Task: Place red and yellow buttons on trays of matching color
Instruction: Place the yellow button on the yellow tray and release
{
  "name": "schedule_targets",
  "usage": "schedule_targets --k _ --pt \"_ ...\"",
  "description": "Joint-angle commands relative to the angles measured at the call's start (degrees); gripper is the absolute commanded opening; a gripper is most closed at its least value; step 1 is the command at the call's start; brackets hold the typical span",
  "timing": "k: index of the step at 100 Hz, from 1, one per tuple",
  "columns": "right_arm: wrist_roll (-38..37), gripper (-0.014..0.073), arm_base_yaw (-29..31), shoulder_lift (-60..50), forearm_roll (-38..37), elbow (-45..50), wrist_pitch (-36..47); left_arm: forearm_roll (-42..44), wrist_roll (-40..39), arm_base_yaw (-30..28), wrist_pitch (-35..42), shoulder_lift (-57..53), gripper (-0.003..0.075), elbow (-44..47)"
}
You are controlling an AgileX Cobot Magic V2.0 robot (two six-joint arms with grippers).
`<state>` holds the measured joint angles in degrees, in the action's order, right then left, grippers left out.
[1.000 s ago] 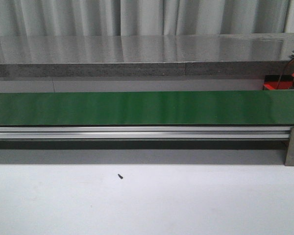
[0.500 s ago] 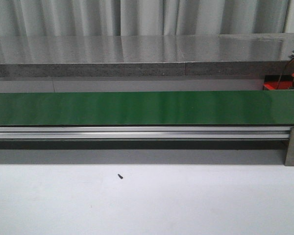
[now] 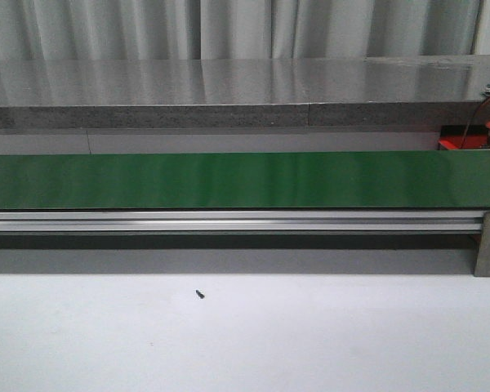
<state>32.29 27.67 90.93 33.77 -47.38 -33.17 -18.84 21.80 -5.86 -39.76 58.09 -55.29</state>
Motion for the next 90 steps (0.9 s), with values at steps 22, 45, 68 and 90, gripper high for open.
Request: schedule_targets --k 22,45,68,90 --pt "0.67 0.0527 0.10 -9.27 1.91 -1.12 -0.80 -1.32 -0.12 0.39 3.46 -1.06 -0.0020 -1.48" --pt "0.62 0.0527 -0.78 -16.78 3.12 -1.12 -2.20 -1.32 -0.12 0.39 3.46 -1.06 -0.0020 -1.48" --pt "0.67 0.0526 -9.10 -25.73 2.46 -1.20 1.15 -1.32 -0.12 0.39 3.57 -1.06 -0.0020 -1.48" --pt "0.51 0.0444 -14.94 -32.43 0.79 -1.20 -0.37 -1.32 -0.12 0.39 3.65 -1.06 -0.0020 -1.48"
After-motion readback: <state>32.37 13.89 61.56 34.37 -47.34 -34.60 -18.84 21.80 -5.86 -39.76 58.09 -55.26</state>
